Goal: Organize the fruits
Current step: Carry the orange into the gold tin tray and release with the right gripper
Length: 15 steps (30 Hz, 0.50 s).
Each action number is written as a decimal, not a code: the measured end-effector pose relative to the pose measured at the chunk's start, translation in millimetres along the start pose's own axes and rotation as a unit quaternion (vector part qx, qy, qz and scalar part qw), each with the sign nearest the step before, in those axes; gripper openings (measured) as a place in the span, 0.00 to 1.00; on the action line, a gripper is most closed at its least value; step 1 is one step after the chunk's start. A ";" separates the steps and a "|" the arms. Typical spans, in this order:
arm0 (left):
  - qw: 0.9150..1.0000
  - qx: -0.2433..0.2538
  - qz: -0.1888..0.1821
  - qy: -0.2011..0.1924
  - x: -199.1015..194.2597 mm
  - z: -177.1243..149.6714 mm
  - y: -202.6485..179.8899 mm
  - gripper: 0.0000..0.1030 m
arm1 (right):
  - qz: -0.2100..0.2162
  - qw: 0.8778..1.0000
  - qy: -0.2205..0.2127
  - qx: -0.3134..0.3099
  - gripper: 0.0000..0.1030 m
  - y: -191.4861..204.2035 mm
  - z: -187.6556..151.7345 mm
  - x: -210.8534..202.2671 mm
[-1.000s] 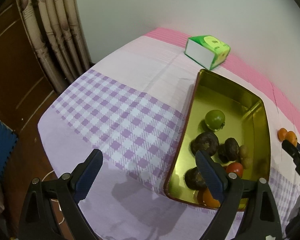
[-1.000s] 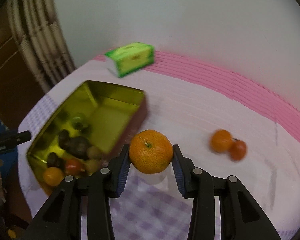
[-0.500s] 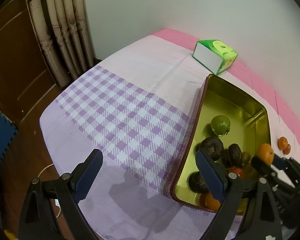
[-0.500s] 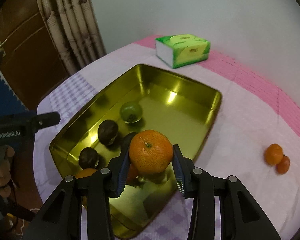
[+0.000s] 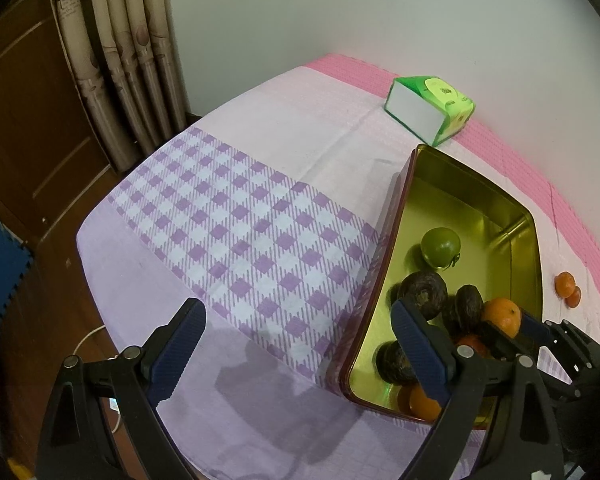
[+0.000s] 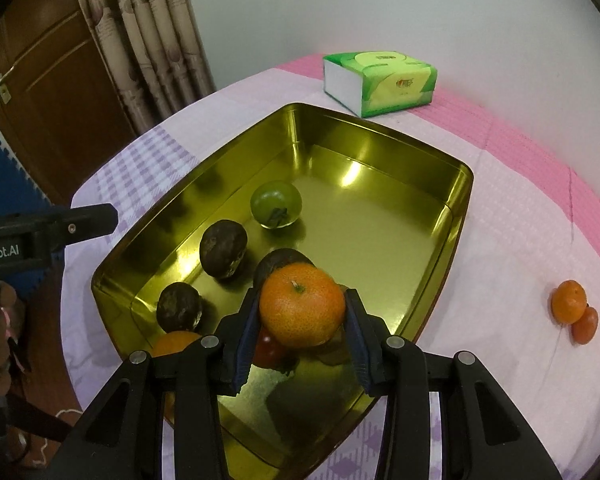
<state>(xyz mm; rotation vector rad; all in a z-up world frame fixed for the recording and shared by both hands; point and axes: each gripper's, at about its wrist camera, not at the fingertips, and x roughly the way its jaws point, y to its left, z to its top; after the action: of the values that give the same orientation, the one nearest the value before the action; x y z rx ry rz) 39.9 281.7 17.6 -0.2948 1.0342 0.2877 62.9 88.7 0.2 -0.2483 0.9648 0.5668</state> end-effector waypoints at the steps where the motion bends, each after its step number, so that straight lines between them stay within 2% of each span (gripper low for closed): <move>1: 1.000 0.000 0.000 0.000 0.0 0.0 0.0 0.89 | 0.001 1.000 0.000 0.000 0.41 0.1 -0.2 0.1; 9: 1.000 0.000 0.001 0.000 0.4 -0.4 -0.5 0.89 | 0.003 1.000 -0.003 0.007 0.42 -0.2 0.8 -1.8; 15: 1.000 -0.001 0.002 -0.001 0.3 -0.2 -0.6 0.89 | 0.015 1.000 -0.020 0.011 0.48 -1.0 4.6 -11.5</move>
<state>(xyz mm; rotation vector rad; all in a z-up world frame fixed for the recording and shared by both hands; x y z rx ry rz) 40.1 281.0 17.3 -0.2938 1.0321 0.2918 61.7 86.0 12.3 -0.2035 0.9373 0.5860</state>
